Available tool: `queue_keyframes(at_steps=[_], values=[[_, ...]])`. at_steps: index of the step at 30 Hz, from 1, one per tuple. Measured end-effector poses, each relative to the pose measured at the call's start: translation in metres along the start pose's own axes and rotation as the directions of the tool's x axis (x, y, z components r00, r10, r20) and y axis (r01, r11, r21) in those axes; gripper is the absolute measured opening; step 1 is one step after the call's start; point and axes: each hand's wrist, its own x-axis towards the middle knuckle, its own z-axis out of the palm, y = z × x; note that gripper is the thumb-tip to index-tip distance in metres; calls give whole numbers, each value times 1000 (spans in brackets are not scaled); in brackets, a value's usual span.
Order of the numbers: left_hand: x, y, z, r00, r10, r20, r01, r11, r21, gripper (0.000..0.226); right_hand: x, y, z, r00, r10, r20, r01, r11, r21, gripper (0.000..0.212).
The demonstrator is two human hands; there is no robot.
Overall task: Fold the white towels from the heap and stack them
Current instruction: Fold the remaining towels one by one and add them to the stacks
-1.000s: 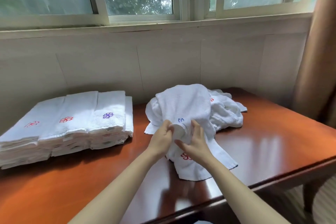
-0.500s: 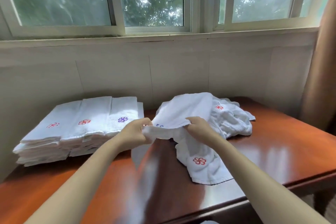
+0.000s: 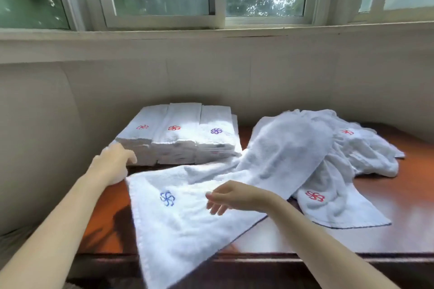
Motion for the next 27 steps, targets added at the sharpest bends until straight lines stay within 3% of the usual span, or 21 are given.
queue_keyframes(at_steps=[2, 3, 6, 9, 13, 19, 21, 23, 25, 27], values=[[-9, 0, 15, 997, 3, 78, -2, 1000, -13, 50, 13, 30, 1, 980, 60, -187, -119, 939, -322, 41], [-15, 8, 23, 993, 45, 106, -42, 999, -34, 47, 17, 48, 2, 965, 101, -243, -195, 894, -404, 36], [-32, 49, 54, 949, 221, 225, -186, 969, -165, 30, 16, 92, 8, 903, 215, -372, -391, 772, -502, 33], [-55, 98, 91, 857, 343, 384, -236, 924, -300, 35, 14, 118, 11, 850, 167, -500, -458, 704, -544, 35], [-70, 128, 119, 930, 233, 283, -194, 968, -159, 55, 18, 112, -1, 852, 180, -491, -444, 745, -497, 39], [-58, 104, 127, 974, 56, 220, -14, 982, -187, 34, 13, 70, 25, 942, 94, -322, -270, 783, -560, 49], [-50, 86, 121, 980, -6, 200, 45, 981, -189, 30, 8, 57, 35, 969, 39, -242, -146, 883, -446, 43], [-42, 65, 115, 976, -99, 196, 130, 980, -152, 32, 5, 46, 39, 986, 3, -165, -35, 980, -194, 40], [-34, 44, 113, 958, -198, 206, 213, 976, -51, 38, 5, 46, 35, 973, -29, -228, 19, 999, -46, 32], [-29, 28, 114, 929, -286, 235, 284, 958, 44, 43, 6, 57, 24, 904, -71, -422, -18, 979, -201, 28]])
